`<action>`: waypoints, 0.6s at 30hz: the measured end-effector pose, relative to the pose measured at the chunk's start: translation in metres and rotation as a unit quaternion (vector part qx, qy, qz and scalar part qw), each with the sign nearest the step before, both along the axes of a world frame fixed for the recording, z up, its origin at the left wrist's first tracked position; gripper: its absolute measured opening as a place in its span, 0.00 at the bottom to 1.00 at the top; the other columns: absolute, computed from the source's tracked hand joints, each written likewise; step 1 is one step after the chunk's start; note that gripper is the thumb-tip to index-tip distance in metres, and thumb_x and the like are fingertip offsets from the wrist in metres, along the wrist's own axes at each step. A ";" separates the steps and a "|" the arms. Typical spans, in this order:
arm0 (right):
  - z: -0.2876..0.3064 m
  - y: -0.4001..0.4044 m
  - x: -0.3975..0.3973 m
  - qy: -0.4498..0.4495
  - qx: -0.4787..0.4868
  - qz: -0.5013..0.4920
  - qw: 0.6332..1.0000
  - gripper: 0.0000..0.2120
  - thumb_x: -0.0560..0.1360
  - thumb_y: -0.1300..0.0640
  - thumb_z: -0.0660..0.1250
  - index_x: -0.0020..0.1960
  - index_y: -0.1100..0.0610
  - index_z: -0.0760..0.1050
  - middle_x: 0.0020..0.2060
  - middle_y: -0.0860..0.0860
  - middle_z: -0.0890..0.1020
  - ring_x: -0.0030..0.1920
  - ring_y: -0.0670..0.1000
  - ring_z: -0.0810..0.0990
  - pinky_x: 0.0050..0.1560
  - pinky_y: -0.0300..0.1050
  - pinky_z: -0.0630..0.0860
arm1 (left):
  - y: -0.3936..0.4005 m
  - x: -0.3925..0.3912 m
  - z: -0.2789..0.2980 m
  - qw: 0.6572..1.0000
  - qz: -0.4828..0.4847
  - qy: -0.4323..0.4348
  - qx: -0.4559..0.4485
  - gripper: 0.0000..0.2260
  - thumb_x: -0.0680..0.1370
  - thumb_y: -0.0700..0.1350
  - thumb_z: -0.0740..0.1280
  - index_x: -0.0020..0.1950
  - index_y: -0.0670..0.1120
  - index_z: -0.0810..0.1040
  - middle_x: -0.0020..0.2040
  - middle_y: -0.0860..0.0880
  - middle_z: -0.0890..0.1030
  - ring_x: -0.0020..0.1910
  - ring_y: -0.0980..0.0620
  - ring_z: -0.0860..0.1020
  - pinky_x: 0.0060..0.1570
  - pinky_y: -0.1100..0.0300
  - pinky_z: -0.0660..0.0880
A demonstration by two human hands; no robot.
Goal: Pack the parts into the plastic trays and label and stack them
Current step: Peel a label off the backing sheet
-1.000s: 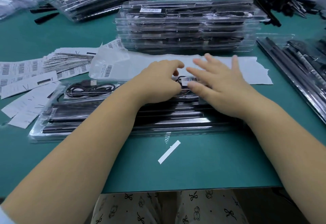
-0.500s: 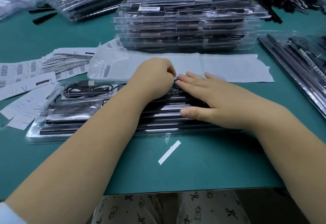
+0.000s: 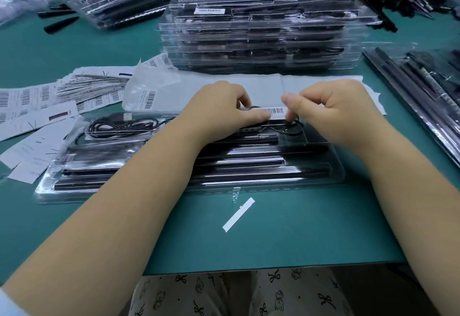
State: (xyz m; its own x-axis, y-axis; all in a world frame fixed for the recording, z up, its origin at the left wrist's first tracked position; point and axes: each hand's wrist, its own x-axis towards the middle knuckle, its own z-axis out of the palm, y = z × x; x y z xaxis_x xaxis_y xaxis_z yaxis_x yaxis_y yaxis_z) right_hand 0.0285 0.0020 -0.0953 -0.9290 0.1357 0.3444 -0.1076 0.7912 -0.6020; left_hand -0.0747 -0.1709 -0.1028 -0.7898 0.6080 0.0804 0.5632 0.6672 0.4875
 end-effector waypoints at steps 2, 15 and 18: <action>-0.004 0.002 -0.006 -0.004 0.015 -0.014 1.000 0.07 0.74 0.48 0.68 0.42 0.49 0.80 0.35 0.41 0.80 0.40 0.40 0.75 0.43 0.35 0.70 | -0.001 0.000 0.001 1.000 -0.008 -0.004 0.001 0.21 0.70 0.67 0.66 0.49 0.52 0.79 0.46 0.53 0.79 0.47 0.53 0.76 0.45 0.57 0.72; -0.017 0.006 -0.030 -0.067 0.026 -0.013 0.997 0.08 0.77 0.50 0.65 0.47 0.51 0.82 0.38 0.38 0.75 0.45 0.47 0.75 0.47 0.42 0.67 | 0.005 -0.003 -0.003 1.000 0.013 -0.002 0.011 0.11 0.77 0.57 0.63 0.43 0.51 0.78 0.43 0.54 0.80 0.39 0.55 0.76 0.43 0.57 0.72; -0.015 0.006 -0.028 -0.064 0.008 0.002 0.998 0.05 0.75 0.49 0.67 0.44 0.47 0.81 0.38 0.39 0.76 0.42 0.44 0.75 0.46 0.43 0.70 | 0.006 -0.003 -0.003 1.000 0.013 -0.004 0.005 0.16 0.72 0.65 0.65 0.41 0.52 0.78 0.42 0.56 0.79 0.43 0.55 0.75 0.42 0.56 0.73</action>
State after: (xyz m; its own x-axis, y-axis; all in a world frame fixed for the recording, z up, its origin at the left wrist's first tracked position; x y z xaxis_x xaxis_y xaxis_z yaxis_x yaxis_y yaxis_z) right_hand 0.0002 0.0076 -0.1105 -0.9660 0.1273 0.2252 -0.0337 0.8011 -0.5976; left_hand -0.0772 -0.1649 -0.1053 -0.8065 0.5858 0.0801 0.5410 0.6765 0.4997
